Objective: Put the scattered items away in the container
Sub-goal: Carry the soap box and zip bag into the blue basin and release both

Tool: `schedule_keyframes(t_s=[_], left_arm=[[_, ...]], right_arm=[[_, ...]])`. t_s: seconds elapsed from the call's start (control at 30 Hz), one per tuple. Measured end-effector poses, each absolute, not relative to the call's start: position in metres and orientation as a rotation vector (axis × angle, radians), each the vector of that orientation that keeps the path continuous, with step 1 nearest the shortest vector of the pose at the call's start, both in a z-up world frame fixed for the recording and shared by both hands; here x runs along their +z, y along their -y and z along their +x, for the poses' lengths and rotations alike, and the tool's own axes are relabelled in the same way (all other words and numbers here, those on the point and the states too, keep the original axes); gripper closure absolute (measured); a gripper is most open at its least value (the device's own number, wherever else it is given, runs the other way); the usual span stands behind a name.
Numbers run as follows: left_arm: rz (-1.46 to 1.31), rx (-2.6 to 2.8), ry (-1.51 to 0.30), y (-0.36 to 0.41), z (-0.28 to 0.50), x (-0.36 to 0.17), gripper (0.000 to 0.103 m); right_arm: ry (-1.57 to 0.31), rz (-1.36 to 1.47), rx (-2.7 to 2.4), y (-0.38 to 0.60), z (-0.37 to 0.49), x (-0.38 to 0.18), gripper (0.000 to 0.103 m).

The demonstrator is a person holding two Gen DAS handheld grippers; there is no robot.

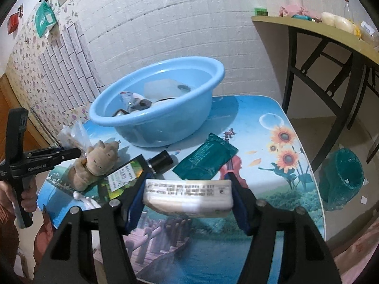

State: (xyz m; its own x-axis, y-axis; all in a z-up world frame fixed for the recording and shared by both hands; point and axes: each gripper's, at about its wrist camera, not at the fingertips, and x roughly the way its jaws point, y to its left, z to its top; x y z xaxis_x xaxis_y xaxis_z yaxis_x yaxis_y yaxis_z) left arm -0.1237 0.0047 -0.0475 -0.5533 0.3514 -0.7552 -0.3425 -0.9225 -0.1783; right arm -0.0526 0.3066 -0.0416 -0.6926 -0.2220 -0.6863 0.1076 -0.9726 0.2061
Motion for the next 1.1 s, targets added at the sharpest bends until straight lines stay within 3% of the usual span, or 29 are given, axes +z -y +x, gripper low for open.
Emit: schedule_keyframes(t_s=[0.47,1.1], left_arm=[[-1.106,2.559,0.082,0.012,-0.068,-0.027,0.078],[-1.055,2.582,0.078,0.013,-0.059,-0.014,0.078]], right_arm=[[0.166,1.069,-2.710,-0.288,-0.026,-0.029,0.040],[0.142,1.039,-2.719,-0.281,-0.024,-0.017,0.040]])
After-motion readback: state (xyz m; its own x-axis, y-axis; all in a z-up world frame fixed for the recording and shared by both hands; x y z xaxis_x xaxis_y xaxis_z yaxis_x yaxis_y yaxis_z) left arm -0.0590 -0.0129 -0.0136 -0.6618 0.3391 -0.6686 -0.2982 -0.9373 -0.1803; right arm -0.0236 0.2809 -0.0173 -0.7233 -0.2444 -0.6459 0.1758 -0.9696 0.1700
